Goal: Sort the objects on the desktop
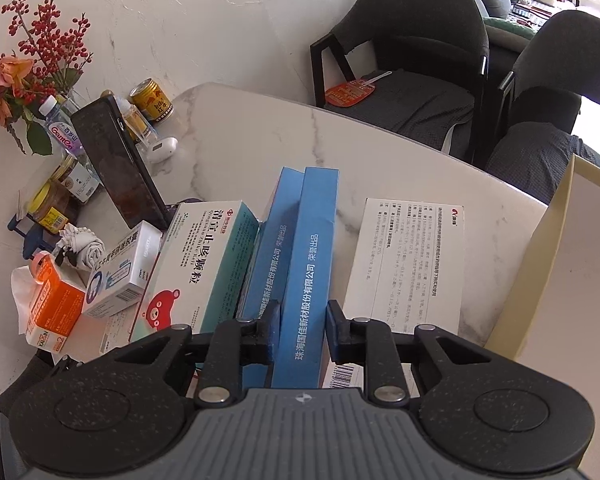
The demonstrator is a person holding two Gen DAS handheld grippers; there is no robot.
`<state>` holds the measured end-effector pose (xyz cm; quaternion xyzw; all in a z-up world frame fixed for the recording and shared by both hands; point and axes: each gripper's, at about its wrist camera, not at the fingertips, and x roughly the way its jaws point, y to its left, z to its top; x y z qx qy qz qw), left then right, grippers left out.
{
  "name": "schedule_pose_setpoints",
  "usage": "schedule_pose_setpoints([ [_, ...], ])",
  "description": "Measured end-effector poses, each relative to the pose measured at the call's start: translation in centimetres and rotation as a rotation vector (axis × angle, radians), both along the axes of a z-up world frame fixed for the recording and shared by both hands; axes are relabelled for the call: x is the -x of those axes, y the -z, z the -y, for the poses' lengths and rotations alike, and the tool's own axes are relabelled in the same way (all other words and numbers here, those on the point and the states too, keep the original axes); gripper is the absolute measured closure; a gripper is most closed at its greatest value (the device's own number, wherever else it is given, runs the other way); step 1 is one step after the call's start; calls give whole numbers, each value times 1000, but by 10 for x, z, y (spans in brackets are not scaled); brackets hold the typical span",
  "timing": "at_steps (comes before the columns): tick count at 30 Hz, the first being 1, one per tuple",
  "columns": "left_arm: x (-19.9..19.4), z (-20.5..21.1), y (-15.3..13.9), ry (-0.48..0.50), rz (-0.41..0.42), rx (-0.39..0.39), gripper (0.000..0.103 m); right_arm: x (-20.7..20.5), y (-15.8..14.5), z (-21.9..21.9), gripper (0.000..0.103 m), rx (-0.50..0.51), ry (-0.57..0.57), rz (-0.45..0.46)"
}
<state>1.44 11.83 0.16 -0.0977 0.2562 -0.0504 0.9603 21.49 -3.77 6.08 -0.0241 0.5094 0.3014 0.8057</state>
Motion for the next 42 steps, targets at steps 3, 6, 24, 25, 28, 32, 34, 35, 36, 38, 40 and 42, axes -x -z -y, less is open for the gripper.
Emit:
schedule_pose_setpoints([
  [3, 1, 0, 0, 1, 2, 3, 0, 6, -1, -5, 75, 51, -9, 23],
  [6, 1, -1, 0, 2, 1, 5, 0, 7, 4, -10, 74, 83, -17, 21],
  [24, 8, 6, -1, 15, -3, 12, 0, 23, -15, -10, 76, 87, 4, 80],
  [25, 9, 7, -2, 16, -2, 13, 0, 25, -18, -9, 76, 92, 4, 89],
  [28, 11, 8, -4, 21, 3, 13, 0, 31, -27, -9, 76, 106, 7, 118],
  [32, 14, 11, -6, 27, 11, 11, 0, 36, -37, -9, 77, 123, 25, 154],
  [34, 15, 12, -7, 29, 14, 12, 0, 39, -42, -7, 79, 129, 29, 169],
  [35, 16, 13, -8, 30, 15, 13, 0, 40, -44, -6, 79, 125, 28, 170],
  [36, 16, 14, -8, 32, 15, 13, 0, 41, -46, -5, 79, 121, 26, 171],
  [38, 17, 15, -8, 37, 16, 13, 0, 44, -49, -3, 79, 117, 23, 176],
  [40, 18, 17, -9, 43, 18, 10, 0, 47, -51, -4, 79, 125, 24, 186],
  [42, 18, 18, -9, 45, 18, 7, 0, 50, -53, -7, 79, 127, 27, 194],
])
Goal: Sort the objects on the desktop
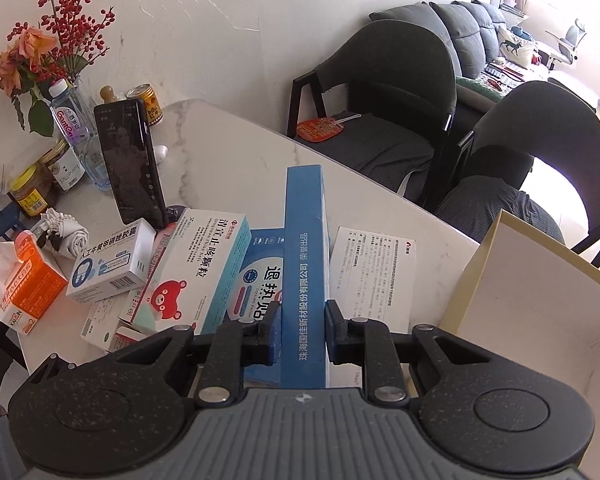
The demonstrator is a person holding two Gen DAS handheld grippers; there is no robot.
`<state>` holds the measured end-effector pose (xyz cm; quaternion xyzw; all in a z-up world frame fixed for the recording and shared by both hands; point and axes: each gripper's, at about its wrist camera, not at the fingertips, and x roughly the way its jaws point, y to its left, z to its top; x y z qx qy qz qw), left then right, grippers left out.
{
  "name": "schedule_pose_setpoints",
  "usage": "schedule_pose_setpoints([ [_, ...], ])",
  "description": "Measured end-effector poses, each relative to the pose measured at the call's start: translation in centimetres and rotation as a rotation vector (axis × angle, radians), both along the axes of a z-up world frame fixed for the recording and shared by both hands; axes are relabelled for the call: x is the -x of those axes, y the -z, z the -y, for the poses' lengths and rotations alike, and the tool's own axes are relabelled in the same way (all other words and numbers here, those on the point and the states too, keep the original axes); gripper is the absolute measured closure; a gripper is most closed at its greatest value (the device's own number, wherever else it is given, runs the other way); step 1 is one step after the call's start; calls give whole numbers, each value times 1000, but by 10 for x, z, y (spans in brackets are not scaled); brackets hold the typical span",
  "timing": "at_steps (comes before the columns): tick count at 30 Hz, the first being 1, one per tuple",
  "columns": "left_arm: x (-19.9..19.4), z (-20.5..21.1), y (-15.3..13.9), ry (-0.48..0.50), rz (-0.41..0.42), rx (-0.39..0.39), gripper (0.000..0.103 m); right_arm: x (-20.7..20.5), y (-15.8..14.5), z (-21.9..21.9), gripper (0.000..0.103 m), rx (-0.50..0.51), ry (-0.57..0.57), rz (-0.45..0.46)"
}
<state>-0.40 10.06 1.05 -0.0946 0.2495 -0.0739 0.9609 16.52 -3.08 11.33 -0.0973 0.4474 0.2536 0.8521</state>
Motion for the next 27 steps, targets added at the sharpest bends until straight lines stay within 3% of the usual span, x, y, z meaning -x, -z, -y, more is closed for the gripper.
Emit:
schedule_pose_setpoints([
  [27, 6, 6, -5, 15, 20, -2, 0, 14, -41, 21, 79, -47, 49, 78],
])
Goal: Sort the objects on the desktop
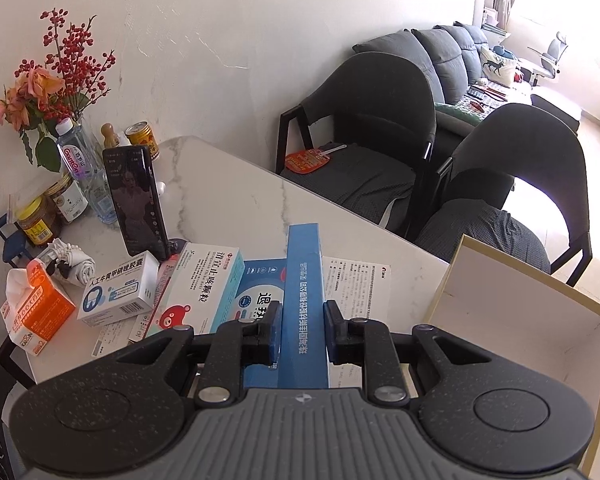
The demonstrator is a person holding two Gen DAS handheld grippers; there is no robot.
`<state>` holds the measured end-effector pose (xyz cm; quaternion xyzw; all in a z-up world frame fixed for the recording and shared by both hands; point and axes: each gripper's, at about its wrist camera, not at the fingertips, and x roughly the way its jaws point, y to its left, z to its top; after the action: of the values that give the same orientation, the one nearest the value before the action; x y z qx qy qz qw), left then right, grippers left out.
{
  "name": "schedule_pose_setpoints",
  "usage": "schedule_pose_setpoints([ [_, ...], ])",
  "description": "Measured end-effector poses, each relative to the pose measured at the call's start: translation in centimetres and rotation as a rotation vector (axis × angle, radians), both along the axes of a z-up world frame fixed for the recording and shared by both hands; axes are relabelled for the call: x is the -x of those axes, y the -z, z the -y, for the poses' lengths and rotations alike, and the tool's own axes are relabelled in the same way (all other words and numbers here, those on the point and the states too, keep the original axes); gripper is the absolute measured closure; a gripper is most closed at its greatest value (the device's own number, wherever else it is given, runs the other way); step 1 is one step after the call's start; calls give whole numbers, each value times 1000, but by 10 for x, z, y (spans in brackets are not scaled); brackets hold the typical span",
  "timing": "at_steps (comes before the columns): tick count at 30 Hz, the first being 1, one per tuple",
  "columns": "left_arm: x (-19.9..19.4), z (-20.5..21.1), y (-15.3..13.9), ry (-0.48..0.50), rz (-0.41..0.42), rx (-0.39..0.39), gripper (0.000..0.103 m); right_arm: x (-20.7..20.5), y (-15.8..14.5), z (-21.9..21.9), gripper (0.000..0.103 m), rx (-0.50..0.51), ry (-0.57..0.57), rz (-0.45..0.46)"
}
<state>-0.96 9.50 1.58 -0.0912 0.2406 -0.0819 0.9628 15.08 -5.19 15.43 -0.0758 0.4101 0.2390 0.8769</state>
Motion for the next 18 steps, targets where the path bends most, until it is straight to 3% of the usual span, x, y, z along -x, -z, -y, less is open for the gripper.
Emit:
schedule_pose_setpoints([
  [18, 3, 4, -5, 13, 16, -4, 0, 3, -36, 61, 79, -67, 103, 69],
])
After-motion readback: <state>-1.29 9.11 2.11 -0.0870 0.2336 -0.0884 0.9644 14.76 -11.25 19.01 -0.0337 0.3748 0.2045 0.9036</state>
